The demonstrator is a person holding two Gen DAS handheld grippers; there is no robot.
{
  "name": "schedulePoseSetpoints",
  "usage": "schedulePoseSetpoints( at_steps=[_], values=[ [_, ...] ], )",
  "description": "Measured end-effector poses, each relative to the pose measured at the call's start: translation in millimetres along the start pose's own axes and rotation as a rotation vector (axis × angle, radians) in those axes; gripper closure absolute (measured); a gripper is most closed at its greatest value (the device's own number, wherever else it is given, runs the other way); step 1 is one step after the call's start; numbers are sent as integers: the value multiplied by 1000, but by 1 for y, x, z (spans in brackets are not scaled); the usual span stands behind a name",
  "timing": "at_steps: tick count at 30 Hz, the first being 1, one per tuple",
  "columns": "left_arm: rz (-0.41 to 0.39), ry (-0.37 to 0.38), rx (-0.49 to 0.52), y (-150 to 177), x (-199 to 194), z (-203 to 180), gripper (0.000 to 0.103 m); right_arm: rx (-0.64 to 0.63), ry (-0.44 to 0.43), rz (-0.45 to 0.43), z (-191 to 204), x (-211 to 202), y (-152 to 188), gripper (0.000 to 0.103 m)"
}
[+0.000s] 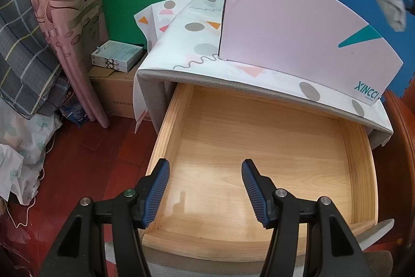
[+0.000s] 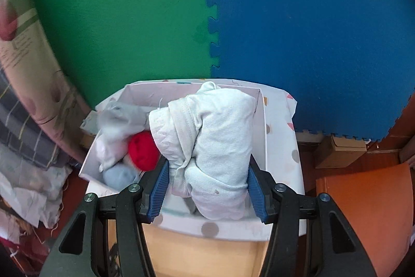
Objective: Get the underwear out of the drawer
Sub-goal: 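Lower the light blue underwear into the pink box and open the right gripper, then move the open right gripper back over the empty drawer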
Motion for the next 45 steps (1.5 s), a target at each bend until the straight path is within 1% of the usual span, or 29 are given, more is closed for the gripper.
schedulePoseSetpoints(
  at_steps=[4, 9, 15, 18, 21, 23, 27, 29, 33, 36, 39, 42, 45],
  values=[
    [-4, 2, -1, 0, 0, 1, 44, 13, 43, 59, 0, 39, -2, 50],
    [-6, 4, -2, -1, 0, 1, 44, 23, 92, 116, -8, 77, 10, 50],
    [-11, 2, 4, -1, 0, 0, 44, 32, 98, 144, -14, 98, 23, 46],
    [-13, 2, 6, -1, 0, -1, 44, 28, 98, 135, -15, 101, 27, 43],
    [-13, 1, 5, -1, 0, -1, 44, 2, 97, 109, -10, 96, 29, 36],
    [-14, 0, 6, -1, 0, -1, 44, -16, 87, 77, -6, 87, 31, 27],
    [-14, -3, 7, -1, -1, -1, 44, -31, 50, 20, -2, 61, 37, 23],
    [-15, -3, 5, 0, -1, -1, 44, -48, 41, -20, 1, 44, 45, 14],
    [-19, -7, 9, 0, -4, -3, 44, -82, 21, -73, 2, 14, 79, 9],
    [-22, -12, 16, 1, -5, -5, 44, -91, 22, -92, -4, -1, 119, 7],
    [-23, -13, 26, 1, -6, -8, 44, -96, 45, -107, -10, -10, 165, 6],
    [-20, -9, 44, 2, -7, -12, 44, -81, 66, -82, -18, -9, 207, 5],
    [-26, -9, 72, 3, -11, -18, 44, -30, 43, -33, -28, -2, 235, 5]
  ],
)
Point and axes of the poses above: each gripper's, at about its wrist camera, not at the fingertips, and x roughly the way its jaws point, z to its left, y to its underside, the point moved 2 cm from there along x, roughly the way its jaws point, and after that the axes turned 7 degrees about x, right-handed, at the moved point
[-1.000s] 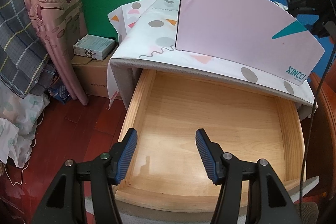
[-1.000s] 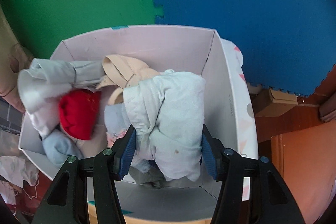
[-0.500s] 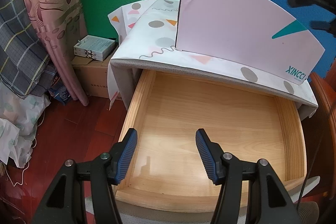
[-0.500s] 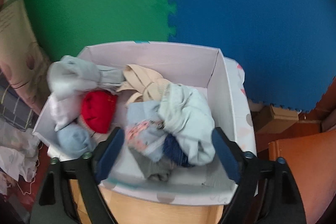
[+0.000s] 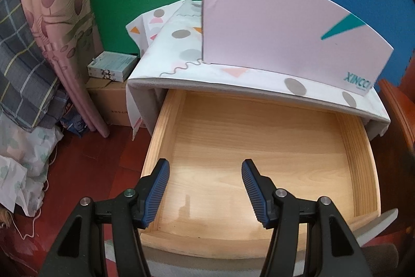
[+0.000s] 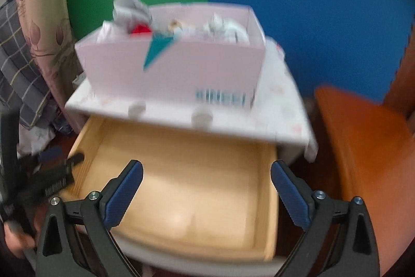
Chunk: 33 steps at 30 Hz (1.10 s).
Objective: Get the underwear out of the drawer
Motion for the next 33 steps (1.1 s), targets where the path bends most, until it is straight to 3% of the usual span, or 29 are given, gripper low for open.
schedulePoseSetpoints(
  at_steps=[10, 33],
  values=[
    [-17, 5, 97, 18, -21, -23, 44, 87, -52, 95, -11, 22, 46, 5],
    [-35, -15, 136, 25, -27, -34, 44, 115, 4, 130, -16, 33, 51, 5]
  ],
)
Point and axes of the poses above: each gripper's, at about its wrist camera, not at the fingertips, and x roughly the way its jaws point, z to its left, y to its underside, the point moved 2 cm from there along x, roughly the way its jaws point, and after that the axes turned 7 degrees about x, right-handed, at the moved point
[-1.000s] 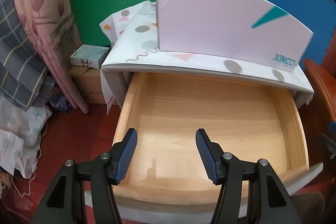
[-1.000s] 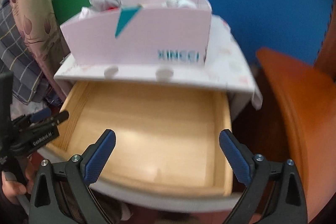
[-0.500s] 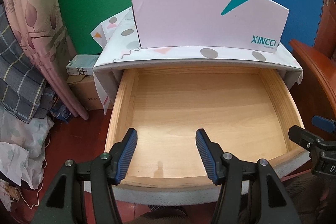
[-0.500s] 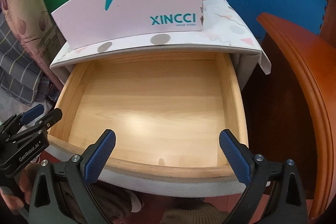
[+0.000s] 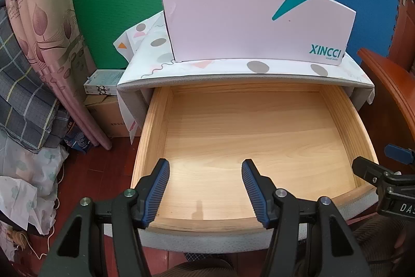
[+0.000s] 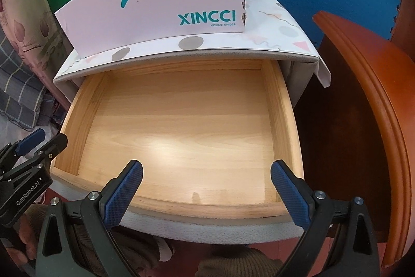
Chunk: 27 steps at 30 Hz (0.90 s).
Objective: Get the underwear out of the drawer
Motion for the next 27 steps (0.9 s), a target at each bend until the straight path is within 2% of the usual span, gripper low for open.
schedulePoseSetpoints(
  at_steps=[27],
  values=[
    [-6, -21, -22, 1, -4, 7, 44, -30, 16, 8, 3, 2, 2, 5]
  ],
)
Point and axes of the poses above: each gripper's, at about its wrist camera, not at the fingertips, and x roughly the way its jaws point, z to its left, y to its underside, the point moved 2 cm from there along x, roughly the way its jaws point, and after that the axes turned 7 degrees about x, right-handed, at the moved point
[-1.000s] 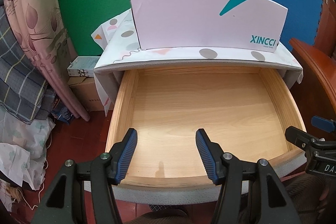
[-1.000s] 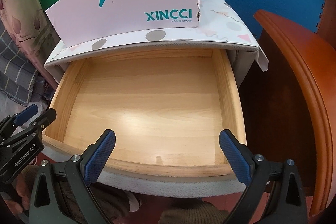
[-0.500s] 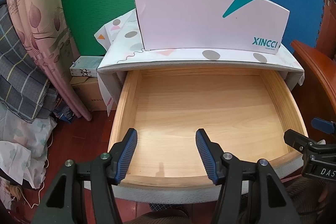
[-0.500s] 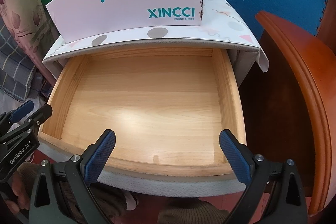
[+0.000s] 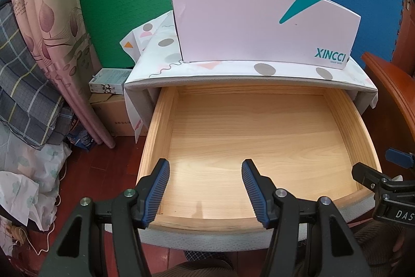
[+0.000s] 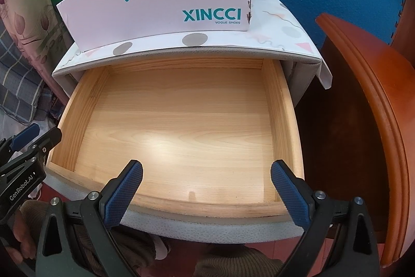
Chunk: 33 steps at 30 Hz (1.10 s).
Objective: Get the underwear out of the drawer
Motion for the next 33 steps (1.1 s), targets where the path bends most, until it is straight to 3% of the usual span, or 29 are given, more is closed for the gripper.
schedulePoseSetpoints(
  at_steps=[33],
  values=[
    [-12, -10, 3, 1, -1, 0, 44, -7, 0, 1, 3, 0, 1, 5]
  ],
)
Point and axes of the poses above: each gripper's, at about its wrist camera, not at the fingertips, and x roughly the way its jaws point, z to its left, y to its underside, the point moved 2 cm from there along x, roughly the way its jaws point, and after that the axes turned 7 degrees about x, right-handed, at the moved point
